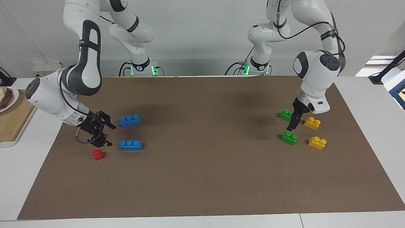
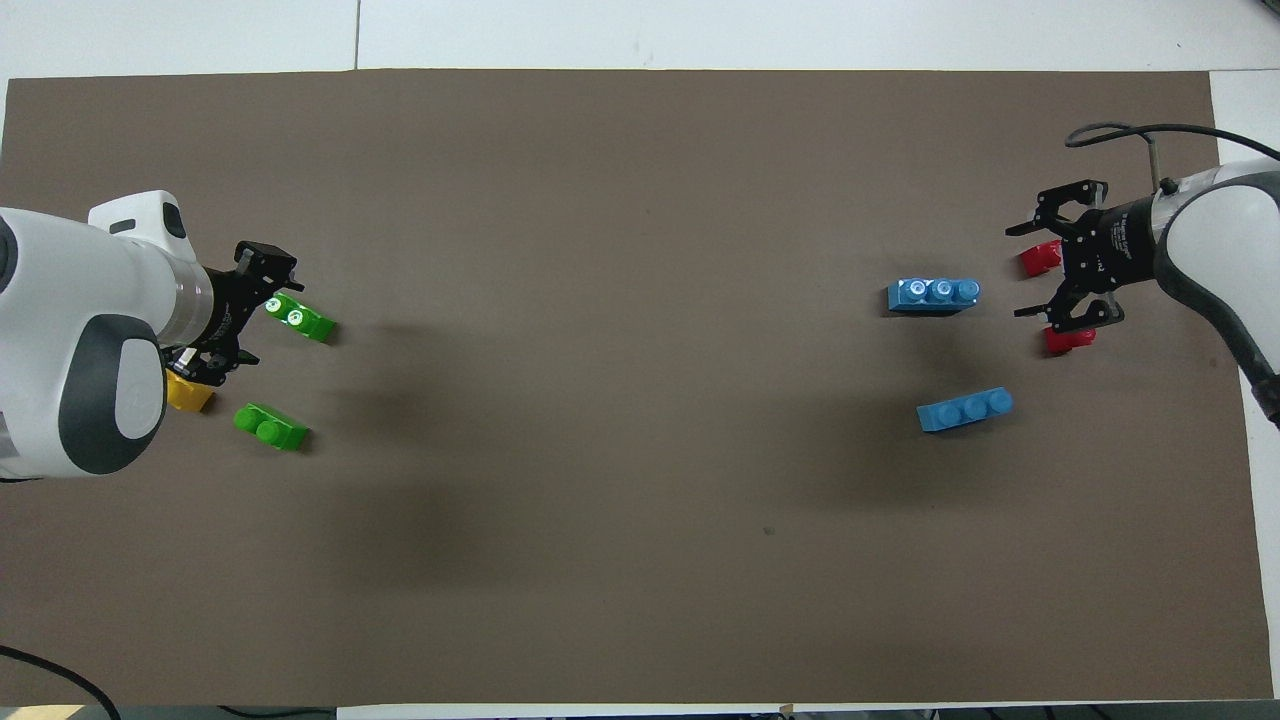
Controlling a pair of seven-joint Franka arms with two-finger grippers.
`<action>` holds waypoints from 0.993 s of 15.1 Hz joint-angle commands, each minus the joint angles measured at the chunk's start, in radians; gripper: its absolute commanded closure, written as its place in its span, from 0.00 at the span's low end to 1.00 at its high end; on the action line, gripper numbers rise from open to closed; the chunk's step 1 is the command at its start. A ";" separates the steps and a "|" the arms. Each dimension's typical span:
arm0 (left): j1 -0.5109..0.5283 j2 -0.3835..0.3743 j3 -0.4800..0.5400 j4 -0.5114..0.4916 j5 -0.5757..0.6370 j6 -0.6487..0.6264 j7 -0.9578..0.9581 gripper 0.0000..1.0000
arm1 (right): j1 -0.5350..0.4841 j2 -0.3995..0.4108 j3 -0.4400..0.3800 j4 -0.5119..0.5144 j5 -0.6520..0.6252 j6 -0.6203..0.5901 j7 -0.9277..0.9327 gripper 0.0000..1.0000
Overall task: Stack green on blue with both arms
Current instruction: 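Move the left gripper over the green brick while the right gripper reaches the blue brick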
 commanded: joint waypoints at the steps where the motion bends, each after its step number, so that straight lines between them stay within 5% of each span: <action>1: 0.000 0.032 0.010 -0.003 0.019 0.041 -0.011 0.00 | -0.003 0.023 0.009 -0.011 0.026 0.026 -0.033 0.04; 15: 0.043 0.170 0.013 0.033 0.019 0.098 -0.019 0.00 | 0.031 0.114 0.014 -0.015 0.051 0.133 -0.078 0.04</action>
